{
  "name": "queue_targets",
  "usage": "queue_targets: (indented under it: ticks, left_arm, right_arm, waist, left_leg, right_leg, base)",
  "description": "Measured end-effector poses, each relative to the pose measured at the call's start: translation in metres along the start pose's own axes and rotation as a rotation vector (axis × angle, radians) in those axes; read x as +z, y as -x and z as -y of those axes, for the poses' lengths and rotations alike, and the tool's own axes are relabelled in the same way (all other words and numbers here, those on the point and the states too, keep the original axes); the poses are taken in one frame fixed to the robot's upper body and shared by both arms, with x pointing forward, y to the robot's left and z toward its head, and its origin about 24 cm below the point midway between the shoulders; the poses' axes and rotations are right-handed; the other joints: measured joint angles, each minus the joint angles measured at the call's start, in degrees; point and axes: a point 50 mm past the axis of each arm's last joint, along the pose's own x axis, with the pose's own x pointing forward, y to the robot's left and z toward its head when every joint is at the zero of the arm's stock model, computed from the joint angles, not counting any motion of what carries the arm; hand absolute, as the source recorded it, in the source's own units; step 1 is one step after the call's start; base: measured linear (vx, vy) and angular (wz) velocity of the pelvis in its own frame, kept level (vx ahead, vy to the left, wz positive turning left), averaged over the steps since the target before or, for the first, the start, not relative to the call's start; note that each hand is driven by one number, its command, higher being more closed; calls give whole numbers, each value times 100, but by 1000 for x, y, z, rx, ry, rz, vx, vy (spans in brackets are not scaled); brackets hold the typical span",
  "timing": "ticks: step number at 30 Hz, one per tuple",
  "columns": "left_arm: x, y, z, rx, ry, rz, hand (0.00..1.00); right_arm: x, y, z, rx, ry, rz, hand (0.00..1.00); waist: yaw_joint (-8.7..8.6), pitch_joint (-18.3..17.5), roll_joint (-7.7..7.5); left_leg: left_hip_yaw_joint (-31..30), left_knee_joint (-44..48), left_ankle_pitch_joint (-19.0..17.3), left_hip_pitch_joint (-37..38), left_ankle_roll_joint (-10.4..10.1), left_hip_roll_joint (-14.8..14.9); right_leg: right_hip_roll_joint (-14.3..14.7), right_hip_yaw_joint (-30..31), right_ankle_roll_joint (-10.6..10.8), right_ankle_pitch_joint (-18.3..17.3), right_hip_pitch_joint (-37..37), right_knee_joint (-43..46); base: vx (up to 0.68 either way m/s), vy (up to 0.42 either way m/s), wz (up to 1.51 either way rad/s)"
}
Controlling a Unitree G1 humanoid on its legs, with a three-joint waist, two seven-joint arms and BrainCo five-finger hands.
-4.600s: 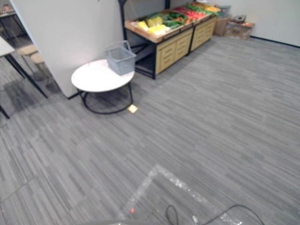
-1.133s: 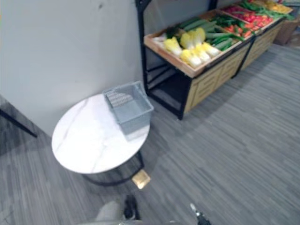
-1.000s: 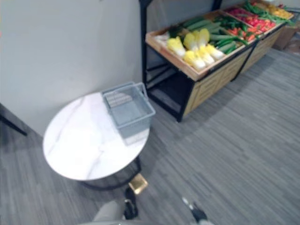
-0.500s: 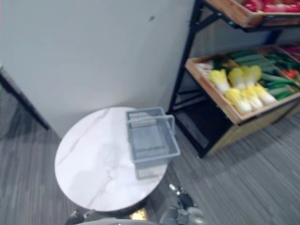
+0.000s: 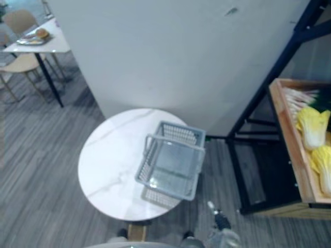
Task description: Pick vegetable in the basket
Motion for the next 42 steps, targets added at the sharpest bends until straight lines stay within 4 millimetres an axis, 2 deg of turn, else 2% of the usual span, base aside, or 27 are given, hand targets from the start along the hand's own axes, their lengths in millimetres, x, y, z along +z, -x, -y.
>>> queue_targets:
  ticks: [1,3,5,7,8,9,10,11,12,16,19,21,22,23,25,28,31,34,42]
  left_arm:
    - [-1,0,-1,3,-8,-3,0]
    - [-2,1,2,-2,-18,-4,0]
    - [-1,0,1,0,-25,-1,0]
    - [1,0,0,-3,-44,6,0]
    - [2,0,0,-4,-50,9,0]
    - [3,-1,0,-7,-57,12,0]
    - [4,-1,0,-8,-61,13,0]
    - [5,-1,2,-16,-76,17,0]
    - [6,-1,3,-22,-86,22,0]
    - [14,-2,7,-50,-142,52,0]
    - [18,-3,8,-58,-168,66,0]
    - [22,-3,8,-64,-179,80,0]
    - [24,-3,8,-67,-182,84,0]
    - [26,-4,7,-74,-195,93,0]
    - [33,-4,9,-85,-224,118,0]
    - [50,-6,13,-107,-250,159,0]
    - [54,-7,18,-121,-266,174,0]
    - [55,-7,20,-124,-275,174,0]
    - [63,-7,25,-130,-275,195,0]
  right_arm:
    - [4,0,8,-33,-10,11,0]
    - [25,0,49,-194,-82,69,0]
    - [38,2,71,-292,-130,108,0]
    - [71,7,102,-414,-148,191,0]
    - [80,8,107,-437,-148,214,0]
    - [102,10,116,-479,-123,273,0]
    - [111,12,118,-490,-115,301,0]
    - [129,15,120,-506,-73,366,0]
    - [139,17,119,-507,-56,405,0]
    - [223,41,82,-469,193,748,0]
    - [256,55,59,-438,338,888,0]
    - [281,65,34,-391,489,983,0]
    - [286,68,27,-378,540,1007,0]
    - [295,73,9,-340,664,1059,0]
    - [304,84,-24,-254,854,1153,0]
    - [313,105,-74,-122,1173,1310,0]
    - [317,114,-94,-79,1269,1373,0]
    - [320,125,-121,-13,1364,1441,0]
    - [322,136,-150,78,1522,1482,0]
  waist:
    - [-5,-12,23]
    - [-17,0,119]
    - [-21,-14,86]
    - [-56,-20,53]
    - [-70,-20,52]
    - [-150,6,18]
    - [-182,4,21]
    - [-185,-5,33]
    - [-184,-3,36]
    - [-201,10,13]
    - [-199,29,-17]
    - [-167,71,-80]
    - [-162,83,-99]
    - [-164,124,-135]
    - [-158,227,-149]
    - [-102,484,-263]
    - [2,556,-264]
    - [25,618,-288]
    - [30,854,-340]
  left_leg:
    - [34,-47,-12,0,-7,0]
    - [297,-163,-355,-19,-1,9]
    - [370,-178,-379,-60,6,-71]
    - [568,-223,-382,-99,17,-181]
    - [618,-227,-382,-99,21,-208]
    - [670,-228,-383,-99,20,-274]
    - [702,-229,-374,-98,21,-286]
    - [788,-229,-377,-95,22,-295]
    - [823,-229,-381,-90,18,-296]
    - [930,-227,-396,-126,-1,-299]
    - [905,-205,-398,-155,-4,-327]
    - [863,-201,-395,-181,0,-370]
    - [833,-201,-393,-190,2,-380]
    - [744,-201,-390,-216,6,-402]
    - [717,-201,-382,-227,18,-421]
    - [548,-200,-339,-349,70,-471]
    - [451,-200,-323,-415,92,-519]
    - [420,-199,-321,-442,95,-562]
    - [413,-199,-314,-517,106,-552]
  right_leg:
    - [16,15,9,6,-1,-35]
    - [60,45,81,135,0,-204]
    - [51,124,133,220,-1,-382]
    - [-37,331,143,425,-75,-570]
    - [-66,363,144,481,-96,-578]
    - [-132,388,156,581,-124,-596]
    - [-150,390,161,589,-133,-582]
    - [-163,468,146,611,-194,-541]
    - [-164,511,141,618,-218,-529]
    - [-157,665,169,648,-439,-446]
    - [-145,670,168,647,-486,-402]
    - [-181,655,169,649,-495,-394]
    - [-191,643,169,649,-494,-394]
    - [-213,605,169,649,-485,-392]
    - [-233,574,175,652,-482,-387]
    - [-290,442,193,664,-498,-388]
    - [-337,370,201,669,-507,-394]
    - [-373,361,207,673,-513,-404]
    - [-361,382,200,698,-592,-408]
  base:
    - [-65,26,15]
    - [-55,86,12]
    - [-33,89,-14]
    - [0,62,-37]
    - [30,58,-34]
    - [33,39,-19]
    - [42,44,-25]
    - [27,21,-22]
    - [41,19,-33]
    - [73,5,-20]
    - [53,1,4]
    - [45,10,8]
    - [41,13,13]
    - [29,9,13]
    - [10,7,13]
    - [-13,8,25]
    - [8,14,17]
    - [18,11,5]
    - [4,2,0]
